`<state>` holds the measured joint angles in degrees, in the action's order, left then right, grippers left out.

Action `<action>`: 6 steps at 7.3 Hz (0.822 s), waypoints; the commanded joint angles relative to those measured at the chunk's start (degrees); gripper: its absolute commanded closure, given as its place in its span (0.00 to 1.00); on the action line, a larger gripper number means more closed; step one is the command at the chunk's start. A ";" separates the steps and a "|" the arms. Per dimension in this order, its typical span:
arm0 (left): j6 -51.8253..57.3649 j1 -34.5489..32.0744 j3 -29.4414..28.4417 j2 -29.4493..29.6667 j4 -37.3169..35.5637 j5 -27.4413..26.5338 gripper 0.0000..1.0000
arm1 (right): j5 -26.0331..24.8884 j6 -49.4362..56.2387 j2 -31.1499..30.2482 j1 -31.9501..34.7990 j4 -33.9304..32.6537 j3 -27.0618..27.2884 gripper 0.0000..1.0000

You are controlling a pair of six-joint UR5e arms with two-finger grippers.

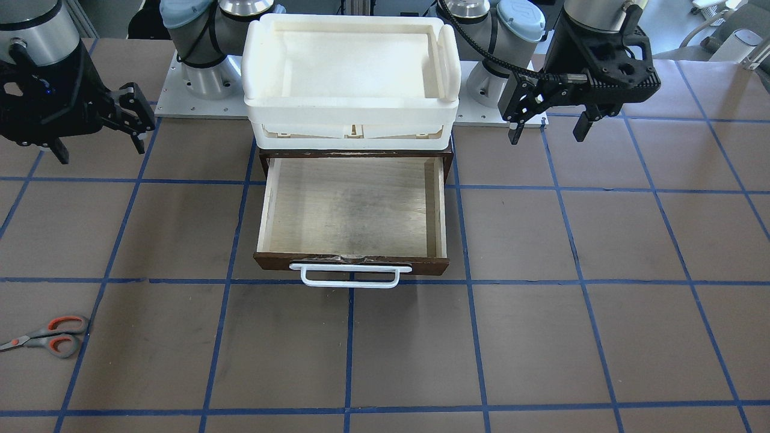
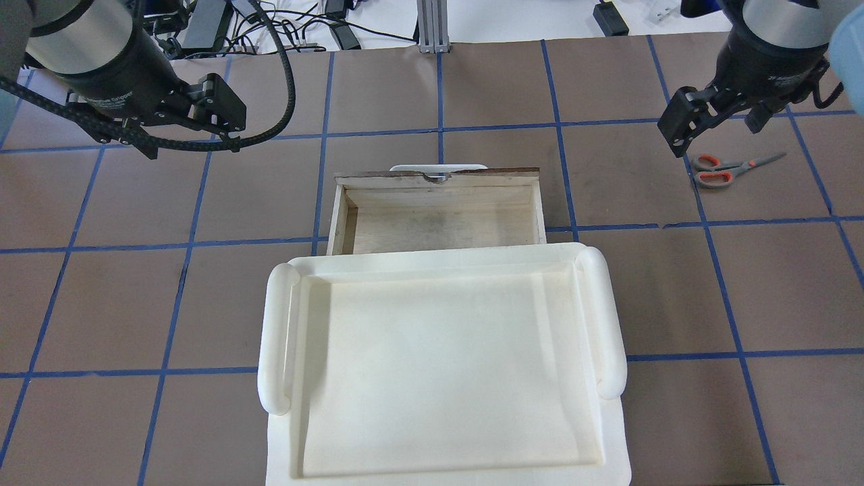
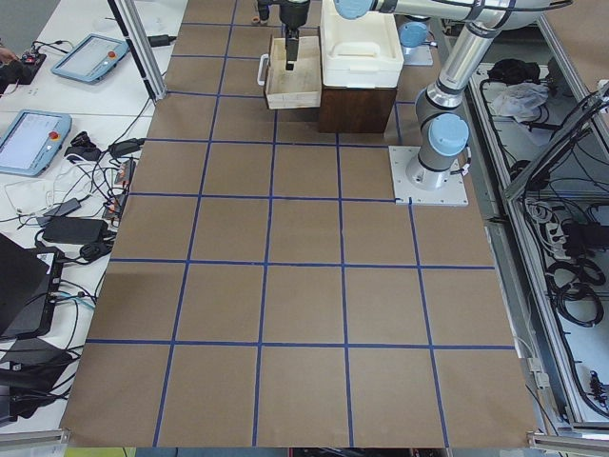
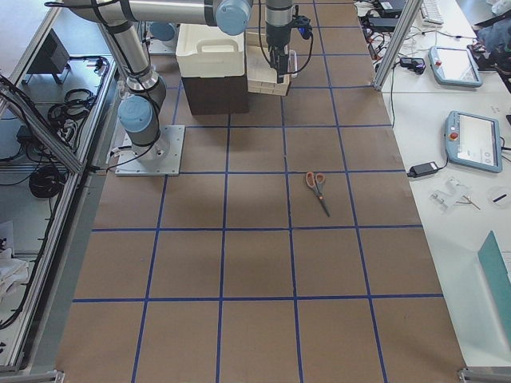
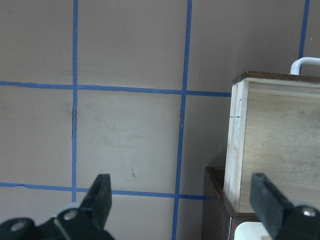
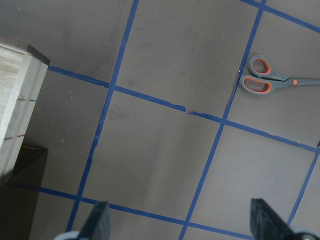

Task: Put scissors in drawer and close it
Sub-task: 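Lower the right gripper over the scissors handles and align with them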

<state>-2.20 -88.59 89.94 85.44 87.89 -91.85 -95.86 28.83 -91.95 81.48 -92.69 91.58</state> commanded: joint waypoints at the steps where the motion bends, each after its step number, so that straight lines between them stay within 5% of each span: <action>1: 0.35 0.00 0.06 -0.01 0.00 0.00 0.00 | 0.49 11.99 0.63 -3.50 0.14 0.00 0.00; 6: 0.26 0.00 0.06 0.08 -0.09 0.00 0.00 | 1.63 47.13 6.59 -12.90 -1.17 0.00 0.00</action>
<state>-1.91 -88.59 90.00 85.46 87.87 -91.85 -94.81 66.24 -87.76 71.39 -92.98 91.58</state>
